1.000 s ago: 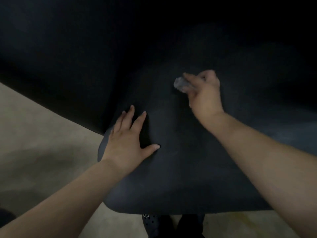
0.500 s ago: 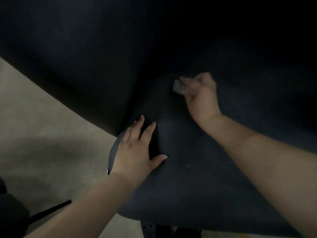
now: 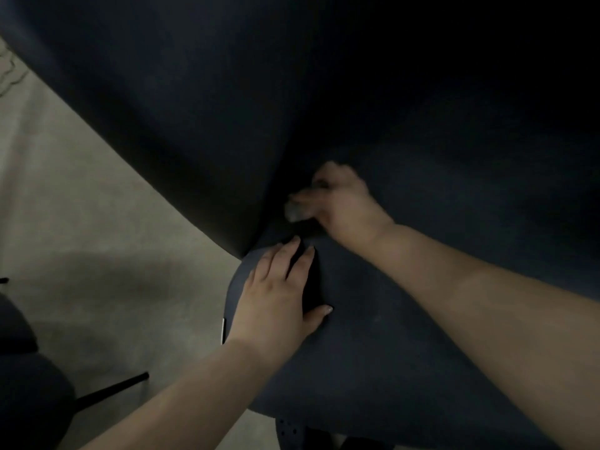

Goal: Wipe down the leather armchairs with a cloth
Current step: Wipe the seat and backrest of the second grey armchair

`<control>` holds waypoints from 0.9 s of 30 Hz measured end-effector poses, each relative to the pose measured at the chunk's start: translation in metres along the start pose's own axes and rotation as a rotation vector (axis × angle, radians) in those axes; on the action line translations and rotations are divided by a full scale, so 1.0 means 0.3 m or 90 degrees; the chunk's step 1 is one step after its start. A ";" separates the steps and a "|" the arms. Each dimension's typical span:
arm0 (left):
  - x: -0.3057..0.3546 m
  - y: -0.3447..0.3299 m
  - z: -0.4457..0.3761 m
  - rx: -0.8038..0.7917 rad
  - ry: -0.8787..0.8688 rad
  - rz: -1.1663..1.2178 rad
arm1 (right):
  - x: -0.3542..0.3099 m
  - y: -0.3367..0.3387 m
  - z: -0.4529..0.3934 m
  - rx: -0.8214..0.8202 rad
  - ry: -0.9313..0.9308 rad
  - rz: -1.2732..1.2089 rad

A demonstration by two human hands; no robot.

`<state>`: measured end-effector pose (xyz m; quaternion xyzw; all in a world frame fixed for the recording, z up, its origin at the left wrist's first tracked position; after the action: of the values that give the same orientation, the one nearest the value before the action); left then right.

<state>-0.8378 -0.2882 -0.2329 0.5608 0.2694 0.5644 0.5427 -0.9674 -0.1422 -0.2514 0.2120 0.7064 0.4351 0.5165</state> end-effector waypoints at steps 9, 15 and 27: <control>0.005 0.001 0.001 -0.041 0.001 -0.006 | 0.025 0.121 0.270 0.084 -0.089 0.004; 0.029 0.003 -0.021 -0.076 -0.012 -0.024 | 0.006 0.097 0.395 0.166 -0.293 -0.063; 0.044 0.002 -0.009 -0.149 -0.024 -0.056 | -0.151 -0.011 0.592 0.150 -0.208 -0.018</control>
<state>-0.8375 -0.2753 -0.2285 0.4916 0.2156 0.5569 0.6339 -0.7874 -0.1076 -0.2451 0.3287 0.6624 0.3021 0.6016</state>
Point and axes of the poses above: each hand's wrist, its own z-axis away from the middle knuckle, its own y-axis out of the back of the hand, x = y × z, the point moved 1 cm from there along -z, towards the middle knuckle, and after that the axes turned 4 degrees about -y, right-handed, at the moved point
